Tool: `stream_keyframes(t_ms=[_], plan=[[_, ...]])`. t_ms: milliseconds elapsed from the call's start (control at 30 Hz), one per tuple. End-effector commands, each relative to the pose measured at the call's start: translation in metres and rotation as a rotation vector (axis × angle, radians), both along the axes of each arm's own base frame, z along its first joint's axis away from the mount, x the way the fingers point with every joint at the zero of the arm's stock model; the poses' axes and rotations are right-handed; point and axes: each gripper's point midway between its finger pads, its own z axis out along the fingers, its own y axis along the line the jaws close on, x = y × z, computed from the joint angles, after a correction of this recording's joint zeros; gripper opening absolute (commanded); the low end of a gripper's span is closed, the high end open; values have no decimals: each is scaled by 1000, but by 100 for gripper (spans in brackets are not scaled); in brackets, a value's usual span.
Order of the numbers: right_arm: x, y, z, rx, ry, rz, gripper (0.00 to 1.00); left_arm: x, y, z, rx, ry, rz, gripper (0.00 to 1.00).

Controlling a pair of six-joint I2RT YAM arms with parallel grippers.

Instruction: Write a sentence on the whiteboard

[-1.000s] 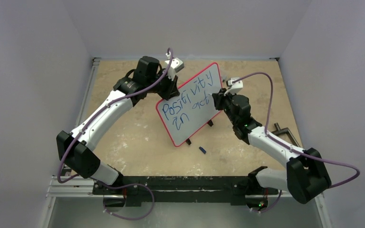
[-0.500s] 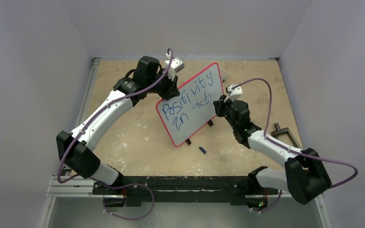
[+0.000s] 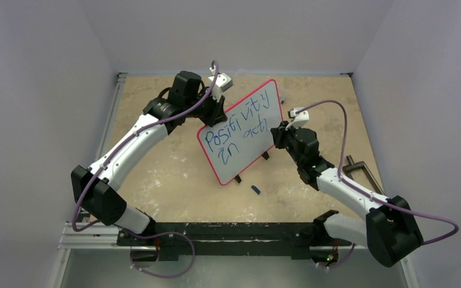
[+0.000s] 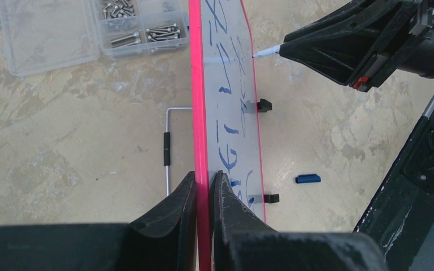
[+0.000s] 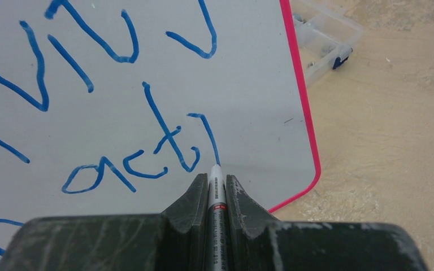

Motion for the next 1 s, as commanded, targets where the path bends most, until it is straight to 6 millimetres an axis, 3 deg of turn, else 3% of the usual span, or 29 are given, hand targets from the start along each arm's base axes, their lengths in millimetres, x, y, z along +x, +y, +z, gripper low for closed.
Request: stream_keyframes(t_ms=[0,433,733,967], plan=[[4,3,47,55,-91,1,0,-15,14,-26,122,20,-55,0],[10,10,87,117,-180,12,0,-15,13,-25,117,19,-58,0],[22,18,96,126,-196,25,0,-15,13,-26,118,20,-58,0],[28,24,89,127,-181,37,0,-15,13,-26,120,20,-59,0]])
